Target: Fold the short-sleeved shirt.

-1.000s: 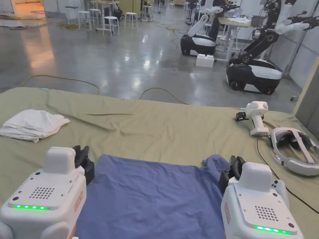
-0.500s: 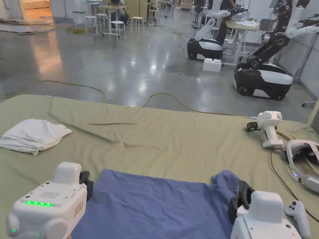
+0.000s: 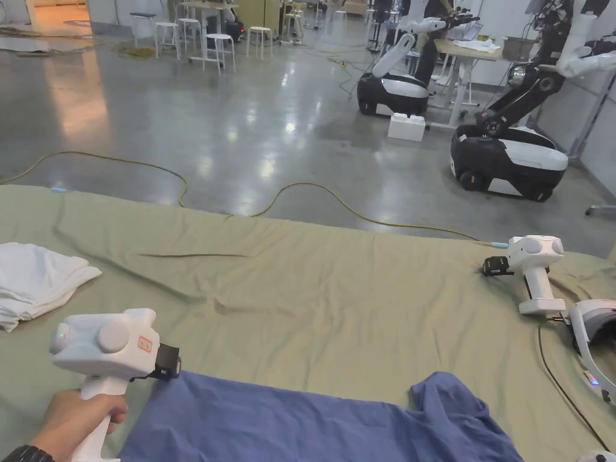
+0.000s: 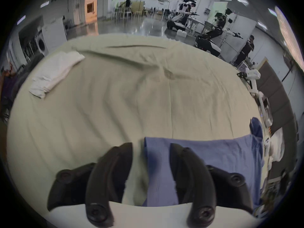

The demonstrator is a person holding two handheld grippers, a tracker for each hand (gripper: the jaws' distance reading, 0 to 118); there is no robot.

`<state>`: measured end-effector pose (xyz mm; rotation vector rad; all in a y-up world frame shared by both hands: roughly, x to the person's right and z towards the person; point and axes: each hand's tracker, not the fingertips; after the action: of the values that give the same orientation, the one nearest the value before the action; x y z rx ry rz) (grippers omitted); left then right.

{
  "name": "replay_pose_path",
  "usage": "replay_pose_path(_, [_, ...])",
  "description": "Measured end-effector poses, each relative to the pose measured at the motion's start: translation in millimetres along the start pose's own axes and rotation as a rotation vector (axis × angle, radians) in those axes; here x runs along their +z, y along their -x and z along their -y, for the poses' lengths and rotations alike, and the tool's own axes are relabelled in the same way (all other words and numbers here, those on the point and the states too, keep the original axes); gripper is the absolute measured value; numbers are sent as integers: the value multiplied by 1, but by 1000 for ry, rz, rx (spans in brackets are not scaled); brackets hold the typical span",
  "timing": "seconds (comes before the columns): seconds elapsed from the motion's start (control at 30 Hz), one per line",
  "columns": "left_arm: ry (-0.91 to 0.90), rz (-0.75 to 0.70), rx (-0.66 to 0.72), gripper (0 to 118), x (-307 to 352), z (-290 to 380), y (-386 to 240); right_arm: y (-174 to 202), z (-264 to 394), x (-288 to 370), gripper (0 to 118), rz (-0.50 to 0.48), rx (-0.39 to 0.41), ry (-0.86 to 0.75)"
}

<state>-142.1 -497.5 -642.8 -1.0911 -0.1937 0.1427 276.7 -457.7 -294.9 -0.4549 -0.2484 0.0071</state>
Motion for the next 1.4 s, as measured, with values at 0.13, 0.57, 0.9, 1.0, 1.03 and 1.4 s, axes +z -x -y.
replay_pose_path(0.13, [85, -42, 9, 60, -30, -2, -5, -10, 11, -10, 0, 25, -26, 45])
replay_pose_path(0.57, [-18, -143, -211, 7, -7, 20, -33, -75, -36, -110, 35, 62, -125, 251])
replay_pose_path(0.9, [-113, -140, -223, 7, 40, 34, -22, -105, -53, -262, 51, -49, -56, 625])
replay_pose_path(1.0, [-117, -146, -223, 7, 42, 36, -19, -100, -41, -277, 50, -46, -21, 695])
replay_pose_path(1.03, [-117, -150, -221, 7, 41, 38, -20, -98, -37, -279, 44, -63, -14, 707])
replay_pose_path(1.4, [-126, -146, -211, 7, 54, 44, -17, -105, -39, -247, 1, -34, -42, 540])
